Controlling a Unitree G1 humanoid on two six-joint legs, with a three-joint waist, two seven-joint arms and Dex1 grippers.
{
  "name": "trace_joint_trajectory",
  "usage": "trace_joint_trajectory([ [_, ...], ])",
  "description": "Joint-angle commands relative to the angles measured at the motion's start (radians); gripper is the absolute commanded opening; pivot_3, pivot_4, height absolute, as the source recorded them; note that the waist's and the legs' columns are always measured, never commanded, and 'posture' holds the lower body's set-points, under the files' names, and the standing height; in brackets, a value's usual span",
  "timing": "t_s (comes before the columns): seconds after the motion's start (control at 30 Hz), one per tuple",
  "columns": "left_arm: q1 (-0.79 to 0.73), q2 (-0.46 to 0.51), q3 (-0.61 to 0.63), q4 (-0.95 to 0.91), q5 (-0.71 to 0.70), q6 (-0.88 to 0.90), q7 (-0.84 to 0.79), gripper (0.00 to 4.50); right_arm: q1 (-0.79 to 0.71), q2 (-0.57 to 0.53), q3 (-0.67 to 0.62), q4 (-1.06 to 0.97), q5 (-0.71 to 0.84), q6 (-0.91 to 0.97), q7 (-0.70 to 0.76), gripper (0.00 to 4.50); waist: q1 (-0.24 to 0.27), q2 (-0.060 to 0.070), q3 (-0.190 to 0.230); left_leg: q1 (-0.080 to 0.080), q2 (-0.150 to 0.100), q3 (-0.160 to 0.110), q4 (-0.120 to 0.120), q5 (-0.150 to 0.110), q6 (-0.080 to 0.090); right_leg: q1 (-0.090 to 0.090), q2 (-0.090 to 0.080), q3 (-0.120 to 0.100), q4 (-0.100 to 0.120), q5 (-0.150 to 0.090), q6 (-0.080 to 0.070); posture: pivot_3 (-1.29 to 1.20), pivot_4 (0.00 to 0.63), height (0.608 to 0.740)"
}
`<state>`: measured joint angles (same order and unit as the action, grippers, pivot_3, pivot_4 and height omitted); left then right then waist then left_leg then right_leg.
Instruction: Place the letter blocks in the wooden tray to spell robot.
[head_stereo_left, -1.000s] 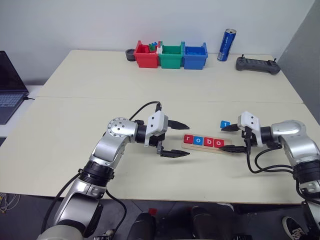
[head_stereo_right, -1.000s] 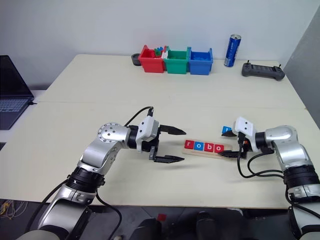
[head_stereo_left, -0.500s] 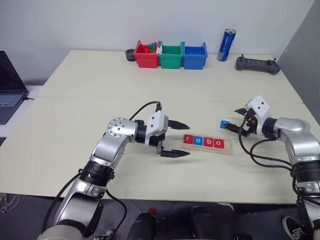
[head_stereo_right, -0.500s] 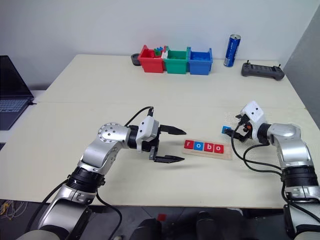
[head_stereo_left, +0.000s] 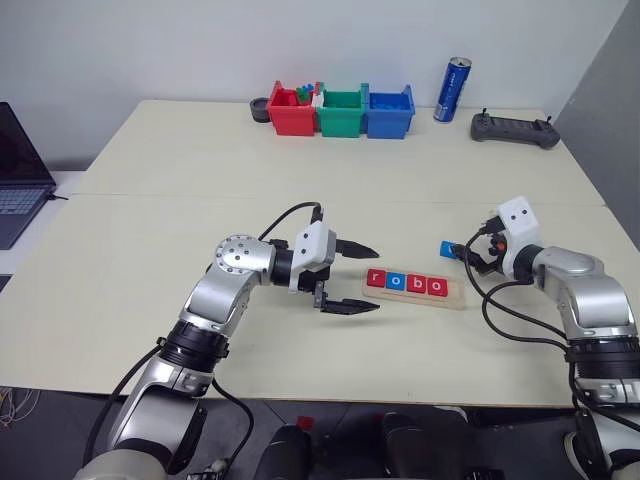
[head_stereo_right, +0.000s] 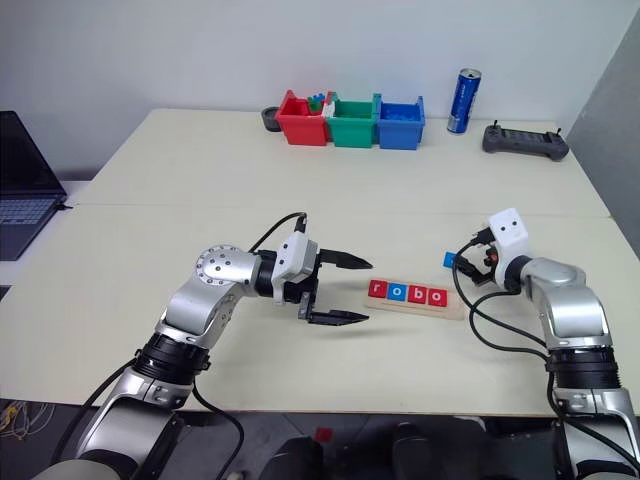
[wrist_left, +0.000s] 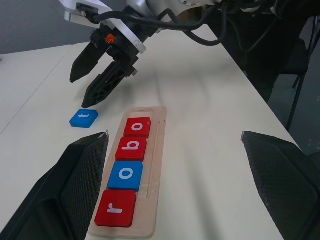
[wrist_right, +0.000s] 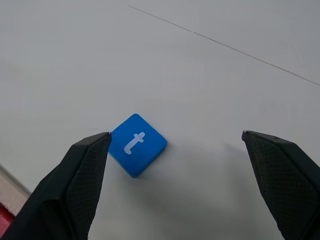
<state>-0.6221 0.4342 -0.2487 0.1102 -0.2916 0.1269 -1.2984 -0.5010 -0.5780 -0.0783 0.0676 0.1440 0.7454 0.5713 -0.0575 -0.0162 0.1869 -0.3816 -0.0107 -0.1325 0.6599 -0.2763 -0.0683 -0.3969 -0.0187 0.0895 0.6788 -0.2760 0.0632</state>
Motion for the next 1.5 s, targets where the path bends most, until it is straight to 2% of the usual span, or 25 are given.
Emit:
trace_joint_trajectory([
  [0.03, -0.019, -0.003, 0.012, -0.018, -0.008, -0.013, 0.001, 4.50, 0.001, -0.003, -0.019, -0.075, 0.019, 0.036, -0.018, 4.46, 0.001, 0.000, 0.000, 0.000, 0.000, 0.000, 0.000, 0.000, 0.000, 0.000, 0.000, 0.000, 0.000, 0.000, 0.000, 0.00, 0.150, 0.740],
  [0.2, -0.013, -0.002, 0.013, -0.020, -0.007, -0.016, 0.002, 4.50, 0.081, -0.107, -0.004, -0.106, 0.048, -0.128, 0.164, 4.46, 0.005, 0.000, 0.000, -0.001, -0.001, 0.000, 0.000, 0.000, 0.000, 0.000, 0.000, -0.001, -0.001, 0.000, 0.000, 0.00, 0.150, 0.740],
  [0.3, -0.008, -0.004, 0.010, -0.027, -0.008, -0.015, 0.005, 4.50, 0.120, -0.177, 0.001, -0.074, 0.037, -0.273, 0.256, 3.94, 0.003, 0.000, 0.000, -0.001, -0.001, 0.000, 0.000, 0.000, 0.000, 0.000, 0.000, 0.000, -0.001, 0.000, 0.000, 0.00, 0.150, 0.740],
  [0.5, -0.010, -0.005, 0.010, -0.024, -0.010, -0.017, 0.000, 4.50, 0.164, -0.311, 0.038, 0.039, 0.031, -0.540, 0.496, 1.82, -0.002, 0.000, 0.000, 0.000, 0.000, 0.000, 0.000, 0.000, 0.000, 0.000, 0.000, 0.000, -0.001, 0.000, 0.000, 0.00, 0.150, 0.740],
  [0.67, -0.012, -0.009, 0.008, -0.019, -0.007, -0.020, 0.000, 4.50, 0.152, -0.319, 0.065, 0.091, 0.042, -0.599, 0.583, 0.02, -0.005, 0.000, 0.000, 0.001, 0.001, 0.001, 0.000, 0.000, 0.000, 0.001, 0.001, 0.000, 0.000, 0.000, 0.000, 0.00, 0.150, 0.740],
  [1.5, -0.013, -0.004, 0.014, -0.022, -0.005, -0.016, 0.016, 4.50, 0.115, -0.201, 0.174, 0.062, -0.014, -0.579, 0.546, 0.02, 0.001, 0.000, 0.000, 0.001, 0.000, 0.000, 0.001, 0.000, 0.000, 0.001, 0.000, 0.000, 0.000, 0.000, 0.000, 0.00, 0.150, 0.740],
])
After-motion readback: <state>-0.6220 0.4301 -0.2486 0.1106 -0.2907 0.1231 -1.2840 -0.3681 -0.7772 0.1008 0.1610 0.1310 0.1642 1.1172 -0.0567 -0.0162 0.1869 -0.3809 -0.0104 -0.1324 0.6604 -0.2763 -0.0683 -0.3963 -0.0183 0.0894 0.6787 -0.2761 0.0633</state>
